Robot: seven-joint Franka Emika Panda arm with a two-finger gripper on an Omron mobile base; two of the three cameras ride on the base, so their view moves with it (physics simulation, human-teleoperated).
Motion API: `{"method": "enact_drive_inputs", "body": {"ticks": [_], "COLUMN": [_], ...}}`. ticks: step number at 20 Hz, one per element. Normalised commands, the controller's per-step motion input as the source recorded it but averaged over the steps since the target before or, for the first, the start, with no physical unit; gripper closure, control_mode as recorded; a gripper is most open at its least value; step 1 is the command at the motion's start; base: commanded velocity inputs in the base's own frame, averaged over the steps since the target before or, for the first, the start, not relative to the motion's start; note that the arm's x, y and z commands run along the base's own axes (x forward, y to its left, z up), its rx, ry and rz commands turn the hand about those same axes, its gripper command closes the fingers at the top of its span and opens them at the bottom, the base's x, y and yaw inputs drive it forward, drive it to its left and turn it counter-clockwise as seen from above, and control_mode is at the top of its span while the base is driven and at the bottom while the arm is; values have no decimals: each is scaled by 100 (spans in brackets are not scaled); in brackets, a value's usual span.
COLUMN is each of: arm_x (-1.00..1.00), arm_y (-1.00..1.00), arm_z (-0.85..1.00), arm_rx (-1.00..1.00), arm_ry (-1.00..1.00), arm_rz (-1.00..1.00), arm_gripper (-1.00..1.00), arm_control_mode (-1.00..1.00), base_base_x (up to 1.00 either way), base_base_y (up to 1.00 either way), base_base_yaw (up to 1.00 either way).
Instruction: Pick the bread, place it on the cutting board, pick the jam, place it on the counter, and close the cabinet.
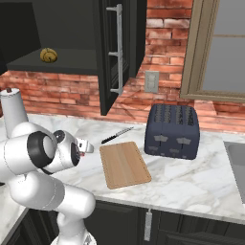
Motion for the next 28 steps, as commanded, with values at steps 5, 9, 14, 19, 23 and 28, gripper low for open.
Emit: {"method": "enact_drive_inputs", "body": {"ticks": [5, 9, 14, 19, 23, 28], "arm_x": [0, 0, 0, 0, 0, 0], "arm_y": [0, 0, 0, 0, 0, 0], "arm_z": [0, -17, -14, -15, -7, 0], "arm_rx": [0, -2, -2, -1, 0, 0], "arm_ry": [0, -3, -8, -10, -3, 0], "arm_rz": [0, 0, 0, 0, 0, 0], "arm_gripper": [100, 100, 100, 100, 100, 100], "arm_control_mode": [-100, -100, -100, -100, -100, -100], "base_base_x": [0, 0, 0, 0, 0, 0], "base_base_y": [0, 0, 0, 0, 0, 0], "base_base_yaw": [0, 0, 0, 0, 0, 0]}}
